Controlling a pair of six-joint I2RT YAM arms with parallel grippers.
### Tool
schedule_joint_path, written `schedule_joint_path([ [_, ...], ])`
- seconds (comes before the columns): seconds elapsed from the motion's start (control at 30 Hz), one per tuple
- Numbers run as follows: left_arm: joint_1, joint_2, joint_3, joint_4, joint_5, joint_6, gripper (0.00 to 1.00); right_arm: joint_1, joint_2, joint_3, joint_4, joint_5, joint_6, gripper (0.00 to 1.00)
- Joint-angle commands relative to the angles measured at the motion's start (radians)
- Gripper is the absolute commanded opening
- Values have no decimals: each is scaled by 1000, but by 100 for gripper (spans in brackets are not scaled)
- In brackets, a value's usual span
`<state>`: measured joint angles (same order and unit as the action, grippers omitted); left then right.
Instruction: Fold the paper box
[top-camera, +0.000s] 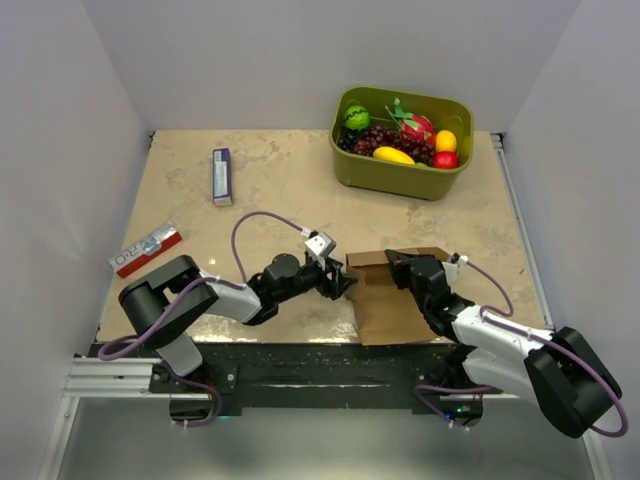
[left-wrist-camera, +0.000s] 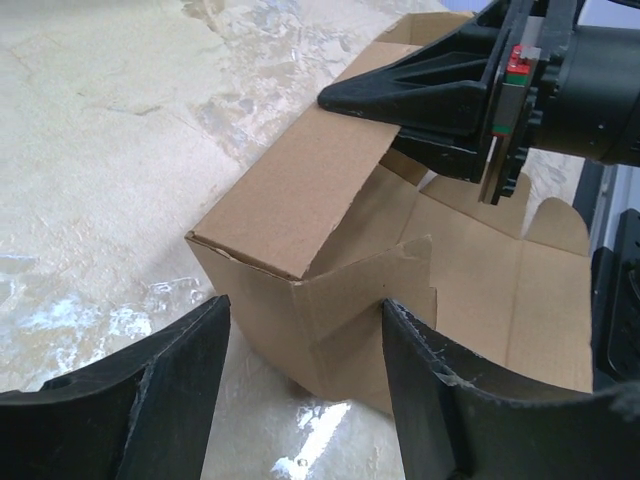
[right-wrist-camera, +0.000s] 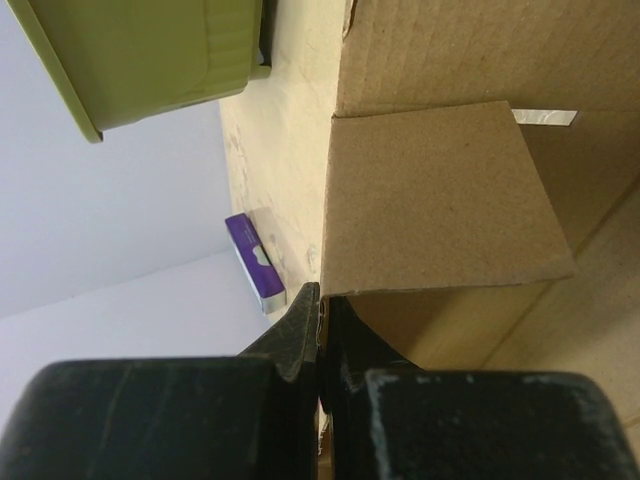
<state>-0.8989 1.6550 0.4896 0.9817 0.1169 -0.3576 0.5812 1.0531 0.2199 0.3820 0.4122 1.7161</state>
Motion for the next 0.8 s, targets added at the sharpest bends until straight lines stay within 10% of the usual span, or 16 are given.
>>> schedule_joint_path([
  [0.0, 0, 6, 30, 6, -163, -3, 64, 3, -2, -14, -40, 23, -16, 0],
  [0.77, -21, -26, -32, 29, -345, 46, 57, 2, -15, -17, -54, 30, -15, 0],
])
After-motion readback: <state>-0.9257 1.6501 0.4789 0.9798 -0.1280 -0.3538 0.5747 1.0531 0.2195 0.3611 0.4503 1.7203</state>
